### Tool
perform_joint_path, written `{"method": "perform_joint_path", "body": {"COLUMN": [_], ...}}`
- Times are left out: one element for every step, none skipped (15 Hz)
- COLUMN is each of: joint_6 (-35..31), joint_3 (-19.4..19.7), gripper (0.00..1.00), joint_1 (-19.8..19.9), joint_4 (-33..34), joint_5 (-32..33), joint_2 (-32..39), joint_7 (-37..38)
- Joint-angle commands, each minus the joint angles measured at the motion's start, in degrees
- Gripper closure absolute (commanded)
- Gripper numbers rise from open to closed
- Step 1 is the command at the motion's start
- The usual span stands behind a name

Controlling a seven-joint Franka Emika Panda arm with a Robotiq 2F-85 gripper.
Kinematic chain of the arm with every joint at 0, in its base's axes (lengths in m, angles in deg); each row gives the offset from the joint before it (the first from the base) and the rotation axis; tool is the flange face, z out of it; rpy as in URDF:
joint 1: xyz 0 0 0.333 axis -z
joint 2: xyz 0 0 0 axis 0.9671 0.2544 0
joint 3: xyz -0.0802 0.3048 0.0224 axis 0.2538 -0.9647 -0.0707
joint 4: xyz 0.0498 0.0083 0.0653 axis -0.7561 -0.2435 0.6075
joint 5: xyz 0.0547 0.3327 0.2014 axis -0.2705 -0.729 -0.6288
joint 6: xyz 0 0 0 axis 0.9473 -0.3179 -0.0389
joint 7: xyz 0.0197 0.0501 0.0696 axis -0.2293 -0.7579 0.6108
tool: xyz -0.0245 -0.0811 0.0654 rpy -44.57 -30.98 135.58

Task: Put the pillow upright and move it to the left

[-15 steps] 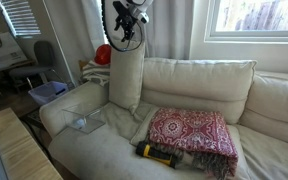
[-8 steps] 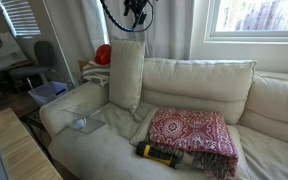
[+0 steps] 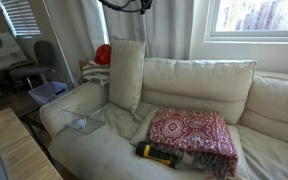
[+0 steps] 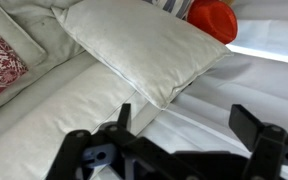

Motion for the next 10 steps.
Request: {"method": "perform_joint_path", "body": {"joint_6": [-6.32, -7.76, -8.72, -5.45, -6.34, -6.77, -6.88, -6.9, -6.92, -6.93], "joint_3": [2.04, 2.53, 2.94, 3.16, 3.48, 3.67, 3.76, 3.78, 3.78, 3.78], "gripper": [0.0, 0.0, 0.0, 0.0, 0.0, 0.0, 0.0, 0.0, 0.0, 0.0], "joint_1": [-0.34, -0.6, -0.83, -1.17, -1.27, -1.36, -1.42, -1.47, -1.51, -1.53], "joint_4": [-13.87, -16.75, -19.07, -11.07, -13.52, -15.28, -16.33, -16.83, -16.94, -16.95], "joint_5": [-3.86, -4.59, -4.99, -2.99, -3.33, -3.51, -3.59, -3.6, -3.61, -3.61], "joint_2": [-10.83, -13.02, -14.7, -9.05, -10.92, -12.26, -13.13, -13.54, -13.66, -13.65], "joint_7": [-2.76, -3.17, -3.53, -1.5, -1.8, -1.96, -2.02, -2.03, -2.02, -2.02]}}
